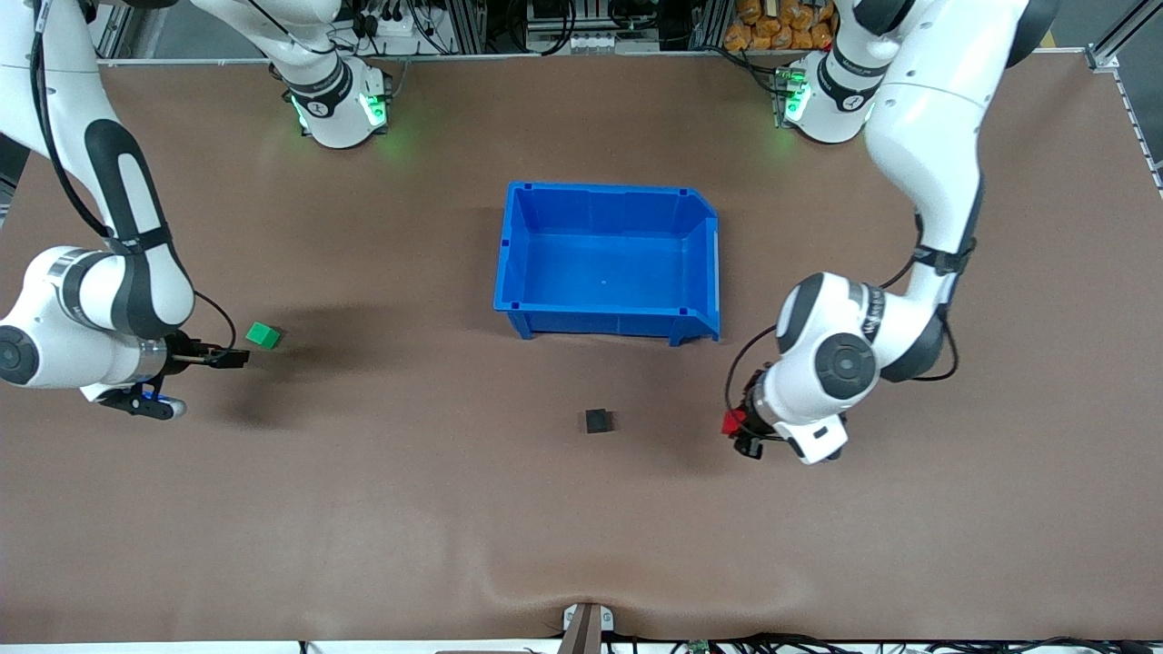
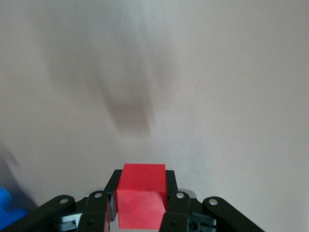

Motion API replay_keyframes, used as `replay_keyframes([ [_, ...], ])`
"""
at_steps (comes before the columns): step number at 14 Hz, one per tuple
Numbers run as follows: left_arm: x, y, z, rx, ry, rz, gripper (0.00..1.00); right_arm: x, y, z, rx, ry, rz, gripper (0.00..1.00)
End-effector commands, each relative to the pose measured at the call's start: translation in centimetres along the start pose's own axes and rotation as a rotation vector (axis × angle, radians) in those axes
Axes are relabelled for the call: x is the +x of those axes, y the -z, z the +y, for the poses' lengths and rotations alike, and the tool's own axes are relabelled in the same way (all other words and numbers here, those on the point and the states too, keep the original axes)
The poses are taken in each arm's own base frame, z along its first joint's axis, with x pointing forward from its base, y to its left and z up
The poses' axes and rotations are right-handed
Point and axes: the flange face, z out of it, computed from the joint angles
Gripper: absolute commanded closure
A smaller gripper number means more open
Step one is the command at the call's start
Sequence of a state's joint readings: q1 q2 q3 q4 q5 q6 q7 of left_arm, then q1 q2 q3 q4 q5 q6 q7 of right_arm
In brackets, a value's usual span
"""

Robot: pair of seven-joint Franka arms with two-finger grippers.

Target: Attach green and red cubes to black cube

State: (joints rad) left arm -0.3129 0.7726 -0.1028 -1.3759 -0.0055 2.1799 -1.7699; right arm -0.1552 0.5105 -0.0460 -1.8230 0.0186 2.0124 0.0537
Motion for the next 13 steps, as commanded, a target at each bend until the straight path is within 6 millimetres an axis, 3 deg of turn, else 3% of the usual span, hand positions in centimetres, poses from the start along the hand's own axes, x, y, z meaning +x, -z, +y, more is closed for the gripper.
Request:
replay_keyframes([
  [1,-3.3,-1.5,1.2,-0.025,0.113,-0.017,1.0,-0.5,-1.1,0.0,0.009,-0.032,0.012,0.0],
  [7,-10.1,-4.4,-0.4,-0.04,0.281,-0.037,1.0,-1.0,-5.5,-0.2,0.042,-0.092,0.015,0.0],
  [10,-12.8,-6.2,-1.2,-0.038,0.292,-0.025,1.0,-1.1,-6.3,-0.6,0.041,-0.124,0.008,0.26],
  [11,-13.1,-6.4,-1.3,-0.039,0.292,-0.018,1.0,-1.1,-6.3,-0.6,0.041,-0.137,0.008,0.3],
  [13,-13.3,-6.7,-1.6,-0.034,0.305,-0.016,1.0,-1.3,-6.4,-0.6,0.04,-0.182,-0.008,0.48],
])
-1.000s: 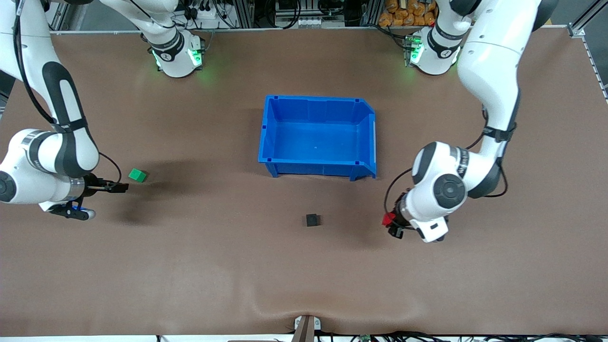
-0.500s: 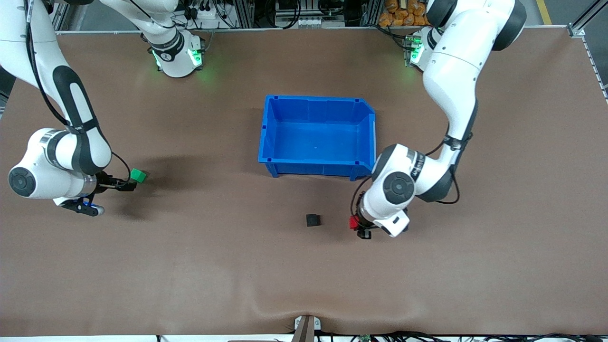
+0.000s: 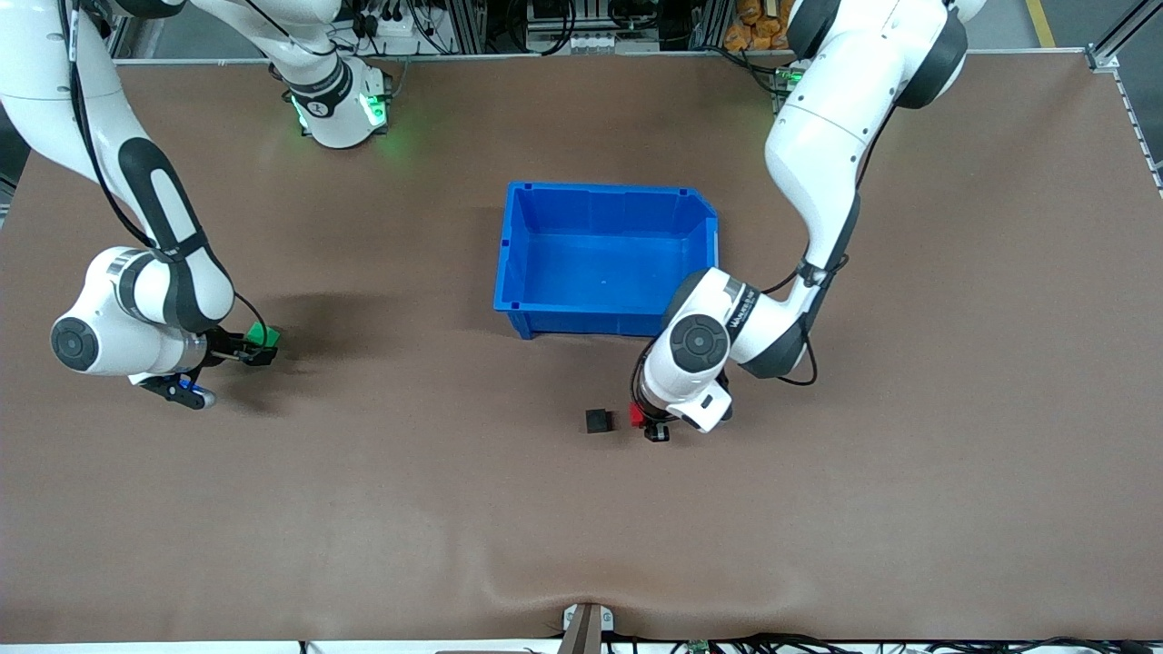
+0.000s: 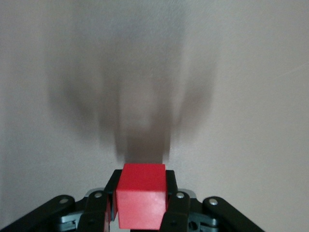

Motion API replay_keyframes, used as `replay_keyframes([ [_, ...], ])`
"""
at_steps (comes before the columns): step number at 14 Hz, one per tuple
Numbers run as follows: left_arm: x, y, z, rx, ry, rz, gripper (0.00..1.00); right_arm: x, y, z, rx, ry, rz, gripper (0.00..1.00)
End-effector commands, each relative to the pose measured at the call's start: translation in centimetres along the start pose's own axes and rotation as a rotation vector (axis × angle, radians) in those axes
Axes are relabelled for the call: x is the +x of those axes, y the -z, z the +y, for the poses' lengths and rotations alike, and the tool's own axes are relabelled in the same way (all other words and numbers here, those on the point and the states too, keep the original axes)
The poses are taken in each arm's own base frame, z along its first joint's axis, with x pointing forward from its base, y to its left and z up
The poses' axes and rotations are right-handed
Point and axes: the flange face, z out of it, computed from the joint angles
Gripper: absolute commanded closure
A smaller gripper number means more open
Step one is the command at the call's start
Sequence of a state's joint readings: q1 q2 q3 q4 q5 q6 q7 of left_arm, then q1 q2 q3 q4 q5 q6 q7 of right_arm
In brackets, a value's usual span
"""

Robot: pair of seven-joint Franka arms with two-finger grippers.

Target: Attach green and red cubes to black cube

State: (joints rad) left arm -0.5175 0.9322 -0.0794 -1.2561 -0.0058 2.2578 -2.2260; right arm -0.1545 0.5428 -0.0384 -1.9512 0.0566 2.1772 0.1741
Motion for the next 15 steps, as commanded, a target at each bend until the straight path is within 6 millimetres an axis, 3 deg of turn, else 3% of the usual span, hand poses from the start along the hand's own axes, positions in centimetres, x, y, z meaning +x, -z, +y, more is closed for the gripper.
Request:
replay_keyframes([
  [1,-0.9,-0.1,0.0,-0.006,0.019,-0.002,1.0,-0.4,0.0,-0.2,0.007,-0.046,-0.016,0.66],
  [3,-1.1,-1.0,-0.5,0.003,0.019,0.004,1.0,-0.4,0.0,-0.2,0.006,-0.048,-0.019,0.83],
  [4,-1.6,-1.1,-0.8,0.001,0.011,0.003,1.0,-0.6,-0.1,-0.1,0.004,-0.054,-0.034,1.0],
  [6,-1.5,-1.6,-0.8,0.002,0.012,0.004,1.0,-0.6,0.9,-0.3,-0.003,-0.078,-0.077,1.0],
  [12,-2.7,-1.4,-1.1,-0.014,-0.002,-0.013,1.0,0.4,7.2,-3.2,0.034,-0.24,-0.117,1.0],
  [15,-3.2,-1.1,-0.8,-0.043,-0.007,-0.038,1.0,0.1,9.1,-6.8,0.103,-0.351,-0.12,1.0],
])
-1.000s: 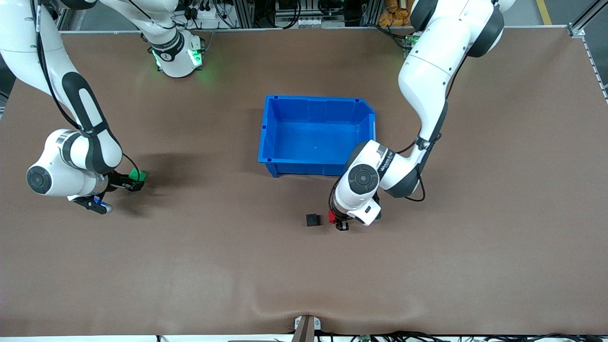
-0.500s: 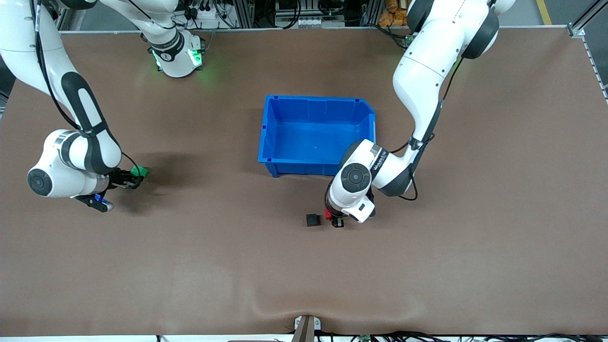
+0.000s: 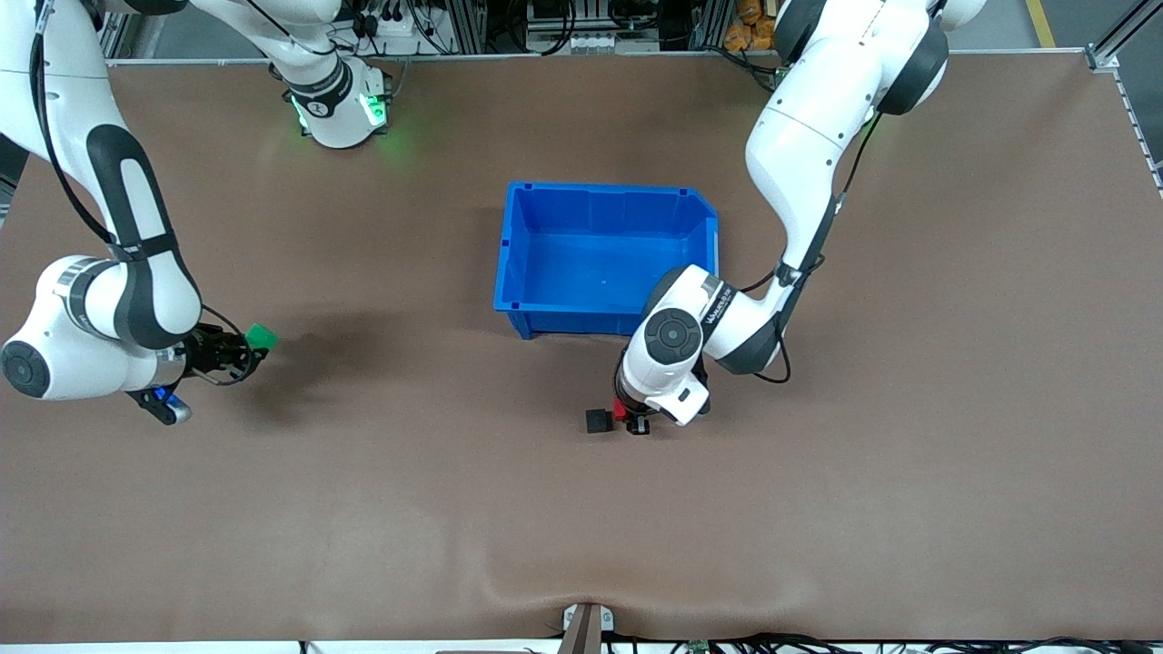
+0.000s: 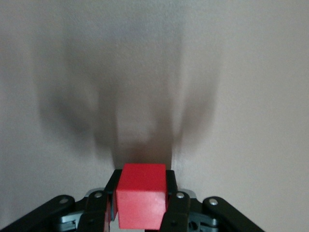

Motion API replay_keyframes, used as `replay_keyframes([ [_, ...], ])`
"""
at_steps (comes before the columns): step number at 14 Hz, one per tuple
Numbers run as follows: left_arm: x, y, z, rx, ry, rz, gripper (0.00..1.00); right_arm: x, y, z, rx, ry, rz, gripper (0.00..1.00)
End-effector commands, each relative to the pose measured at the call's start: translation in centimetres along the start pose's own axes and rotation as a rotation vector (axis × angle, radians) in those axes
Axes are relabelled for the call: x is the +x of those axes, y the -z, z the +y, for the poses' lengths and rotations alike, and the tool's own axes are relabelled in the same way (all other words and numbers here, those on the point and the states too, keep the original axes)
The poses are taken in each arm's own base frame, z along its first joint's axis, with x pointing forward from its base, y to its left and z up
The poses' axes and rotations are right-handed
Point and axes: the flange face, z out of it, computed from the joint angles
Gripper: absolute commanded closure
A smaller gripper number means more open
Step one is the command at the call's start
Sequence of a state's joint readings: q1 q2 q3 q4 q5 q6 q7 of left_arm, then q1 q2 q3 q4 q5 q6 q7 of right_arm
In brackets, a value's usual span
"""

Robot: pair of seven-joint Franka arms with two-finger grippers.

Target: Attach green and red cubes to black cube

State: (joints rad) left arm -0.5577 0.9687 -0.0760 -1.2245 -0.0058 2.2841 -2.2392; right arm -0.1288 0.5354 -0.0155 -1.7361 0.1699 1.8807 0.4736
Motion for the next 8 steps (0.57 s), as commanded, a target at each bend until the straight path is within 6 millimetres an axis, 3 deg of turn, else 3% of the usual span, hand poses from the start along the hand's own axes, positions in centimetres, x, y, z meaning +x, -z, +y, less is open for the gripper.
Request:
replay_keyframes([
  [1,-1.0,0.5,0.9,-0.055,0.017,-0.042,1.0,-1.7,1.9,-3.5,0.038,-0.102,-0.009,1.0],
  [4,-1.0,0.0,1.0,-0.066,0.019,-0.051,1.0,-2.9,2.9,-6.3,0.049,-0.168,0.003,1.0],
  [8,-0.9,-0.1,0.9,-0.067,0.01,-0.05,1.0,-3.0,3.1,-8.1,0.114,-0.193,-0.032,1.0],
])
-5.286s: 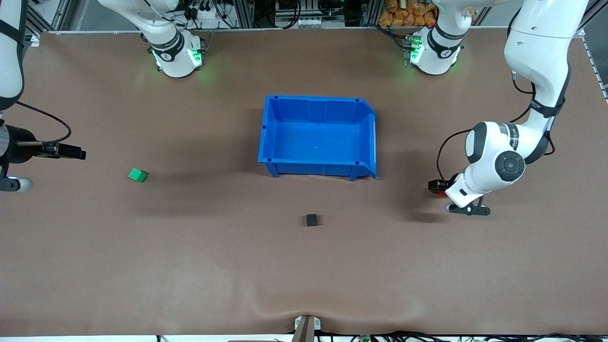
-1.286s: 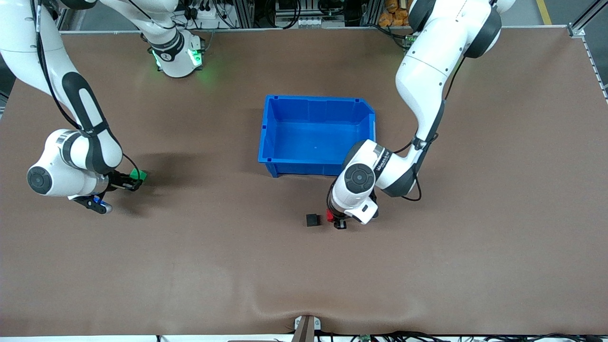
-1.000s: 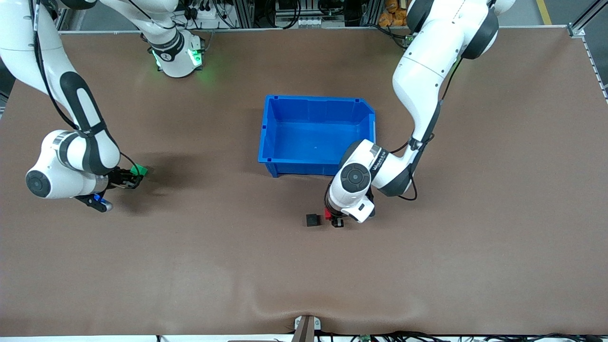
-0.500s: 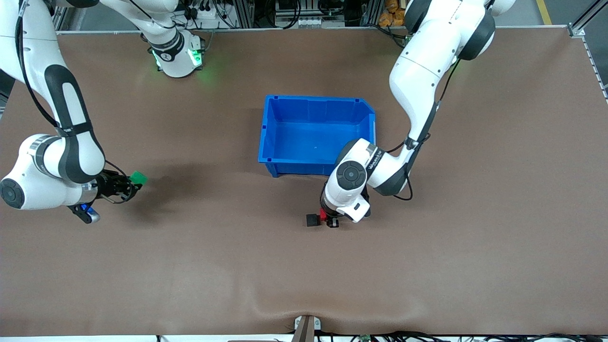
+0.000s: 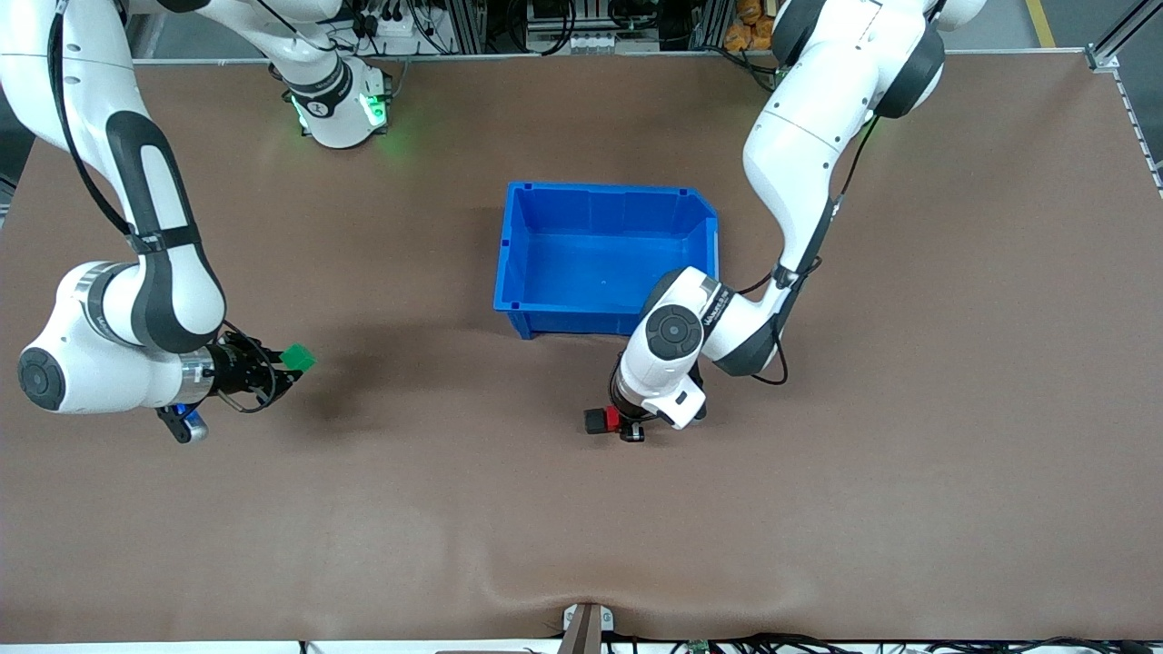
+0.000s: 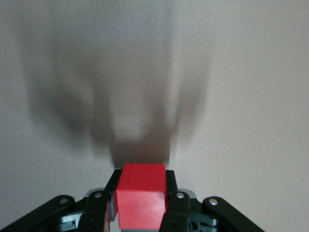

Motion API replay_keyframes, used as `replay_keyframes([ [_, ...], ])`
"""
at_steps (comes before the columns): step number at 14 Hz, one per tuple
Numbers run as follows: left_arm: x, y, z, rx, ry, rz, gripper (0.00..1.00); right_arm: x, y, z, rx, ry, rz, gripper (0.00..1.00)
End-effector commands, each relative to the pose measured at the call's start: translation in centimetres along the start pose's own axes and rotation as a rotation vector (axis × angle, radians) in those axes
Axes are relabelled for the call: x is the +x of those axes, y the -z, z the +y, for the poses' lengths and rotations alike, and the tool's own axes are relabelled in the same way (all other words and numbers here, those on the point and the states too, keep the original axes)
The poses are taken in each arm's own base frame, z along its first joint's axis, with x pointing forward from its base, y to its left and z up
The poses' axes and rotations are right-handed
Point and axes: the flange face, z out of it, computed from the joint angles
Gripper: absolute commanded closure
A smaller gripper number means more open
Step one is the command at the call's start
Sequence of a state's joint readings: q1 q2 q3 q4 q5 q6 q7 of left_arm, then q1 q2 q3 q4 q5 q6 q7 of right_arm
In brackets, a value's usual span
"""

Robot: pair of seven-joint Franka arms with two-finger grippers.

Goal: Attach green and red cubes to black cube
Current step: 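Set the red cube against the black cube while the right gripper grasps green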

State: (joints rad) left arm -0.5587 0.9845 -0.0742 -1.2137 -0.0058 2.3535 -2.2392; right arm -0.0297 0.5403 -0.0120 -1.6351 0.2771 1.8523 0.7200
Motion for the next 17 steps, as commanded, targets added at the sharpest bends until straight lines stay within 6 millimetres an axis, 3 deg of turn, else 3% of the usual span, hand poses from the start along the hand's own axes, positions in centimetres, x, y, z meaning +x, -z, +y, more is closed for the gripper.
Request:
replay_keyframes([
  [1,-0.6,0.0,0.3,-0.016,0.008,-0.011,0.91,0.2,-0.1,-1.7,0.032,-0.054,-0.035,1.0],
  [2,-0.5,-0.1,0.3,-0.015,0.007,-0.009,0.7,-0.3,0.0,-2.7,0.04,-0.082,-0.034,1.0],
  [3,-0.5,-0.2,0.3,-0.015,0.002,-0.006,0.15,-1.1,-0.3,-3.8,0.043,-0.113,-0.036,1.0],
  [4,-0.5,-0.1,0.3,-0.016,0.0,-0.005,0.0,-2.0,-0.5,-4.9,0.043,-0.144,-0.037,1.0],
  [7,-0.6,0.5,0.1,-0.014,-0.02,0.005,0.0,-4.2,-0.9,-7.6,0.045,-0.217,-0.031,1.0],
  [10,-0.1,5.0,1.6,-0.023,-0.019,0.015,0.0,-6.8,-1.1,-10.2,0.089,-0.309,-0.086,1.0],
  [14,3.8,11.9,5.8,-0.058,-0.056,0.001,0.0,-8.5,-1.1,-13.2,0.137,-0.428,-0.08,1.0],
  [17,5.6,14.6,6.8,-0.061,-0.181,0.016,0.0,-10.0,-1.8,-15.5,0.196,-0.503,-0.05,1.0],
])
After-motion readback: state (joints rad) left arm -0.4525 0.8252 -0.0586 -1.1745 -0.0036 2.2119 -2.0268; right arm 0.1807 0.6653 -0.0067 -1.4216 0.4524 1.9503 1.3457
